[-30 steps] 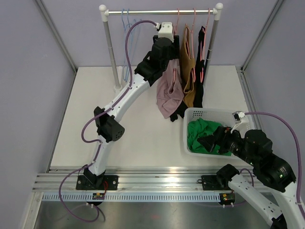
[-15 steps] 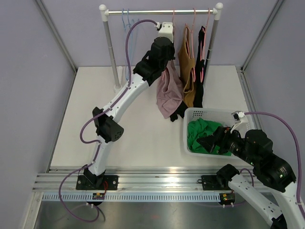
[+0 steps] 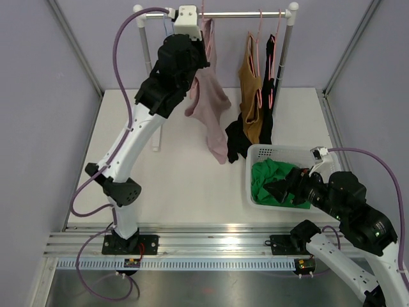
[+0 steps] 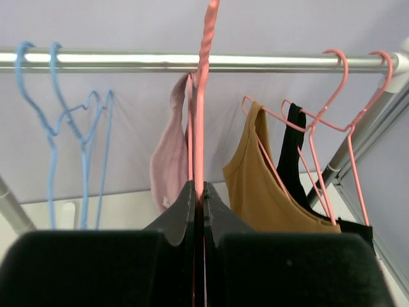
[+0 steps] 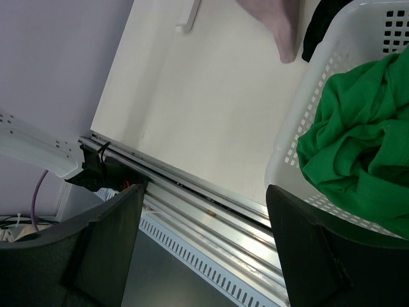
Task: Remove the tank top from the hanger
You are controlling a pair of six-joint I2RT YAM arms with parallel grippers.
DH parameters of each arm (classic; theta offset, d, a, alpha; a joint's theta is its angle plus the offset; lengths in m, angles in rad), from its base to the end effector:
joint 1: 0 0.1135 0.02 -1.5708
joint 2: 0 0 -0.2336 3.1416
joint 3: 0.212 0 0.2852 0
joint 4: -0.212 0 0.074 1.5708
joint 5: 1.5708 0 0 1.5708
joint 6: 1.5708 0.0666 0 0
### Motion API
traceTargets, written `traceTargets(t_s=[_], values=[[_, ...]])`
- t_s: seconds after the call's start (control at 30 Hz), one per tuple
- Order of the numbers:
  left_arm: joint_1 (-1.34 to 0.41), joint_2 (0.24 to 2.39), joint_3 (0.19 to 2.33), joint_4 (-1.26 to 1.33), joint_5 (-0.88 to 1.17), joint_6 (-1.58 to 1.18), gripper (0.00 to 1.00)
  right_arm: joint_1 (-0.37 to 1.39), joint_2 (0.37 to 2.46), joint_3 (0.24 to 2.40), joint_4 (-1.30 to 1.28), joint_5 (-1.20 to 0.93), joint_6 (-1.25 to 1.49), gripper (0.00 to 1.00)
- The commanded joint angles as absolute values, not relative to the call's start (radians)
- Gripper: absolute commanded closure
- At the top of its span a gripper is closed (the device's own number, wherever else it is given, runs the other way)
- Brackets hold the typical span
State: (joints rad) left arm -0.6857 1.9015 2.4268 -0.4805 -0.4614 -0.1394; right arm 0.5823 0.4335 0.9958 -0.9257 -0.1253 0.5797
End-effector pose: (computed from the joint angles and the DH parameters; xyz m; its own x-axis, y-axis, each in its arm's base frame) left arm 0.3597 -0.2560 0.5322 0.0034 -0.1635 -0.9865 0.2254 0.9613 -0.1586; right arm 0.1147 0.0855 0.3612 -0.6007 0.2552 -0.7577 -0.3755 0.7466 0.5492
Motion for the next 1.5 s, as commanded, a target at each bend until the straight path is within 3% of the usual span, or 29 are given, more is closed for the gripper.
traceTargets(t_s=[0.0,0.37,0.5,0.53,0.67,0.87,1.1,1.23,1.33,1.43,1.47], values=[[-0.680,1.763,2.373,-0.489,-0.462,-0.143,1.00,0.580,0.454,1.068,-0.896,-0.147,0.549,0.15],[-0.687,1.292,1.889,-0.587,-0.197,-0.265,1.00,0.580,0.603,1.183,-0.827,-0.254,0.474,0.13],[-0.692,1.086,1.695,-0.588,-0.091,-0.299,1.00,0.580,0.692,1.180,-0.658,-0.395,0.457,0.07],[-0.692,0.996,1.648,-0.581,-0.062,-0.307,1.00,0.580,0.713,1.175,-0.620,-0.447,0.463,0.01],[-0.693,0.784,1.389,-0.569,0.035,-0.371,1.00,0.581,0.852,1.132,-0.367,-0.506,0.514,0.00],[-0.693,0.528,1.122,-0.488,0.117,-0.506,1.00,0.612,0.997,1.097,-0.122,-0.413,0.546,0.01],[-0.693,0.388,0.940,-0.446,0.159,-0.637,1.00,0.793,1.187,1.187,-0.110,-0.189,0.387,0.10],[-0.695,0.364,0.908,-0.460,0.172,-0.664,1.00,0.844,1.285,1.252,-0.147,-0.080,0.338,0.24],[-0.693,0.347,0.899,-0.468,0.158,-0.669,1.00,0.867,1.312,1.252,-0.153,-0.006,0.318,0.27],[-0.693,0.345,0.899,-0.477,0.150,-0.667,1.00,0.871,1.310,1.241,-0.150,0.055,0.311,0.38],[-0.693,0.347,0.897,-0.486,0.144,-0.667,1.00,0.870,1.313,1.235,-0.149,0.060,0.304,0.46]])
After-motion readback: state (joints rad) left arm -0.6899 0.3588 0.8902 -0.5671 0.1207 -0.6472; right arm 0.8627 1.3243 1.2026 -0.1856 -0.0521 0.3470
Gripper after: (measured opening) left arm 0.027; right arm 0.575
